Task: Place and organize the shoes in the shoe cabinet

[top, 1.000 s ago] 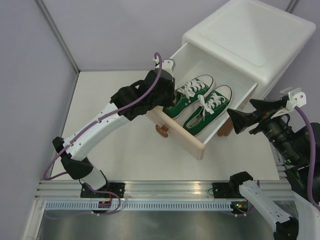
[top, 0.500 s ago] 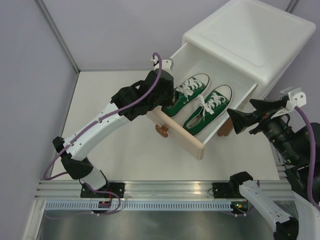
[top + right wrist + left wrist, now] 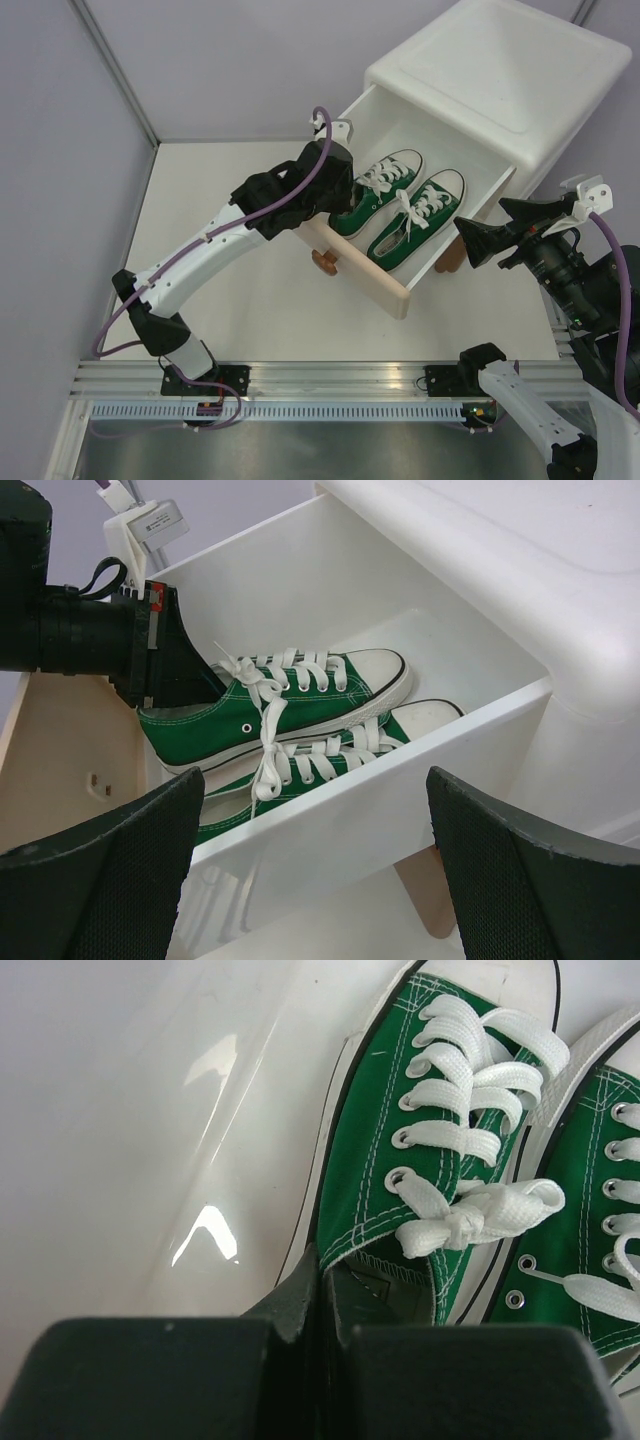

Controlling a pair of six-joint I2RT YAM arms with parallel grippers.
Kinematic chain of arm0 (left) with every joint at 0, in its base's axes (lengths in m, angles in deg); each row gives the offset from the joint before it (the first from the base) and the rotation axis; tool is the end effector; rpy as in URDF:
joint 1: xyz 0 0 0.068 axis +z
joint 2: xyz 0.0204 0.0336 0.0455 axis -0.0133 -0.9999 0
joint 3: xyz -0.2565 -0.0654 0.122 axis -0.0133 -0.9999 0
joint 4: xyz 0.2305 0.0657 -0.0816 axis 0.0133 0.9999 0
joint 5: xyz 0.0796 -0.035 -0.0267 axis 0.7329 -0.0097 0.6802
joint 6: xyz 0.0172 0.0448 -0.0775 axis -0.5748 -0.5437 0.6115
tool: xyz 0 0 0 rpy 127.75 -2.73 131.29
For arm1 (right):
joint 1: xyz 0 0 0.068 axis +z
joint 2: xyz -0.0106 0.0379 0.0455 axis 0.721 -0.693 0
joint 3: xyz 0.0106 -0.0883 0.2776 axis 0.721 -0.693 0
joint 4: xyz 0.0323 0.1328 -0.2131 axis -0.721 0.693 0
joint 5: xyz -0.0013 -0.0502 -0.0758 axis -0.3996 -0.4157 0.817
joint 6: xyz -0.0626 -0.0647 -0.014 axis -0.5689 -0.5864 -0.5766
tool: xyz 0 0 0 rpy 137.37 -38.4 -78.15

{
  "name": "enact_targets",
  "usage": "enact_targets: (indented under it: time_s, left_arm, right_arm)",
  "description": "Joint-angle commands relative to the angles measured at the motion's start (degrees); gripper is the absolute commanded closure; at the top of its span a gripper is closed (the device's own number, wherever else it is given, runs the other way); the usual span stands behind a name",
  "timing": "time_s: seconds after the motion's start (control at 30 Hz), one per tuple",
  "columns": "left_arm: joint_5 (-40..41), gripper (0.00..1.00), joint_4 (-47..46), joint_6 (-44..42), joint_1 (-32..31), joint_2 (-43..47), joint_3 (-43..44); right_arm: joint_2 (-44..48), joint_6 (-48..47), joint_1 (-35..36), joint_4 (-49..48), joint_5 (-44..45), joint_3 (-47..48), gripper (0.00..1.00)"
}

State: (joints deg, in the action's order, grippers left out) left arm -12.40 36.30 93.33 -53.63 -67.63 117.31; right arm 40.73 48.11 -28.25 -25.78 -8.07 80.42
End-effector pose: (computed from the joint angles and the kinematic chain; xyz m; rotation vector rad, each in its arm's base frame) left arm 0.2399 -0.2847 0.4351 0.2337 2.1412 -0.4800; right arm 0.0650 0.0333 0.5043 -0.2527 1.5314 0.4659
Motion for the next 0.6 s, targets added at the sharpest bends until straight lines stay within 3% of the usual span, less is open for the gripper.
enact_targets:
  time_s: [0.0,0.3,0.57]
  left_arm:
    - [-1.19,0.98,-3.20,1.40,-0.19,-0.90,0.08]
    - [-1.20,0.94,-3.29,1.32,-0.28,-1.25,-0.18]
    - [-0.67,0.65,-3.20,1.40,-0.19,0.06,0.17]
  right_arm:
    - [0.36,0.25,0.30,-1.91,-0.32,-0.21,0.05]
    - [0.45,0.16,0.30,-1.73,-0.32,-0.29,0.05]
    - [0.36,0.16,0.30,-1.82,-0.32,-0.21,0.05]
